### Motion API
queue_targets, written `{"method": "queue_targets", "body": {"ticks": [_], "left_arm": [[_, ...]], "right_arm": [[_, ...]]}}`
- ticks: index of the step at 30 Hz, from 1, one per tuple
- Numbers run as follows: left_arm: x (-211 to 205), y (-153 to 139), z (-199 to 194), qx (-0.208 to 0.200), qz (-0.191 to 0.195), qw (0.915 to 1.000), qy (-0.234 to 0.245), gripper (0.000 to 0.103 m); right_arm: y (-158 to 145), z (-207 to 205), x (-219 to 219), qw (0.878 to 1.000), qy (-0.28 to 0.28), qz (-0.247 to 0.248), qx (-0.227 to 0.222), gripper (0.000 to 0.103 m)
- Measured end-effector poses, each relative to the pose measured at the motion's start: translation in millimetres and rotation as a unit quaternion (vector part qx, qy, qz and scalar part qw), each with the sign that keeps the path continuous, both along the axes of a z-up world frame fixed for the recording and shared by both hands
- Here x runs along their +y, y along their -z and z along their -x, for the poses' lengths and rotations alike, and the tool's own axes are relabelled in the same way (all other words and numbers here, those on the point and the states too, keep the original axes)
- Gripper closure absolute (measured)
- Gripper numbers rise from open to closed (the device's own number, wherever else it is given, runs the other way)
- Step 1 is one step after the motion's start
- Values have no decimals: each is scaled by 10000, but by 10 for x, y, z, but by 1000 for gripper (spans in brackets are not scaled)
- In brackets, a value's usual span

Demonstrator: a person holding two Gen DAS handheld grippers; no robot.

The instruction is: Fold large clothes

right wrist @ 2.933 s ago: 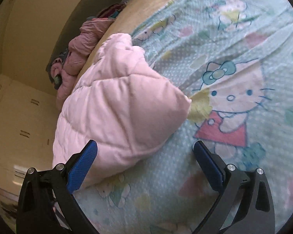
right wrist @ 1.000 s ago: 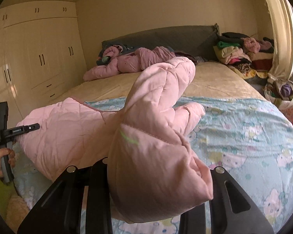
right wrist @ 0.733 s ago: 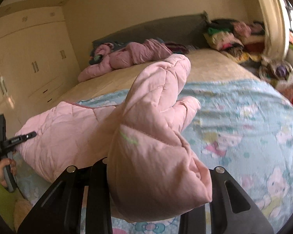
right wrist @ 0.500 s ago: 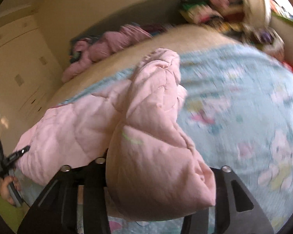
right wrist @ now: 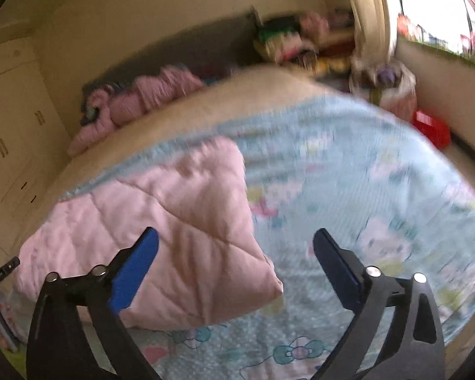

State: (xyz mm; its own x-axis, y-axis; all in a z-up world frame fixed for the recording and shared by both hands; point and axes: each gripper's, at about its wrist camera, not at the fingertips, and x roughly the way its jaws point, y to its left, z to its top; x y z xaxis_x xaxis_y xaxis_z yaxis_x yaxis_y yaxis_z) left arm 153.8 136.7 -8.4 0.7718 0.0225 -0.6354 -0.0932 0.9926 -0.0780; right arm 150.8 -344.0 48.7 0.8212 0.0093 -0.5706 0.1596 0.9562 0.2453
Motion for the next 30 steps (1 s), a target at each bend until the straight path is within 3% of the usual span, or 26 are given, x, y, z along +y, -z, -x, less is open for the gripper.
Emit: {"method": "queue_targets", "body": {"ticks": [6,11,14,21,30], "left_arm": [[-169,-277,374,-305,-17,9994,165,9],[-376,-441,700,-556,-115,9978,340,9],[-507,-475,889,-664,-230,9967,400,9],[-718,-434,1263,-712,-70,9959,553,9],[-982,-295,1564,-610,40,9954,737,9]], "right_arm": [[-485,406,347,9939,-466,510,-858,4],[-651,679,541,9894,-832,463,-1096,4],[-631,811,648,9889,-991,392,-1040,4],[-396,1079,930,9910,-1123,302,-668,4],[-194,1384,1355,9856,-1432,771,-457,4]]}}
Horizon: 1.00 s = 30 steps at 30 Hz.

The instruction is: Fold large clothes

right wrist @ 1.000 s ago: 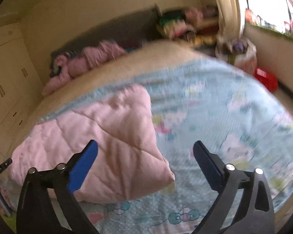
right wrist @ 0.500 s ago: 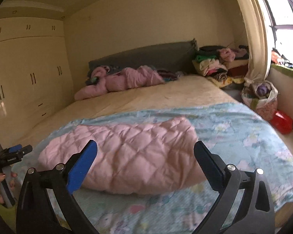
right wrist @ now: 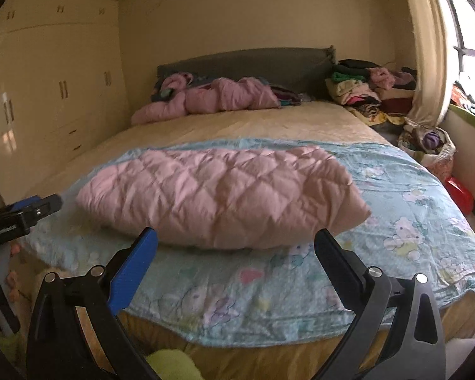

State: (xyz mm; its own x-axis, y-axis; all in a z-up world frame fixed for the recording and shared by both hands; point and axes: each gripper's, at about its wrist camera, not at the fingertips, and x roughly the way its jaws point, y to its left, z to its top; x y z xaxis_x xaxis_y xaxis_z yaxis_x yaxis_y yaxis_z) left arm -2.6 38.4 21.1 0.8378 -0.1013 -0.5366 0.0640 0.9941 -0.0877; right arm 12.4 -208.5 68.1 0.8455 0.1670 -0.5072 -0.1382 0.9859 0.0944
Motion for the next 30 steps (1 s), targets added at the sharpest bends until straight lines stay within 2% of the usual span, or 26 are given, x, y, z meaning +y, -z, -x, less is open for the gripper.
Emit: {"method": "queue_targets", "body": {"ticks": [5,30], "left_arm": [[-58,27,50,38,19,9999,128,9],[-80,31,59,83,-45,10000,19,9]], "right_arm": [[5,-17,43,10000,-49,-22,43,4],[53,-14,73,9999,-103,-58,120,4]]}}
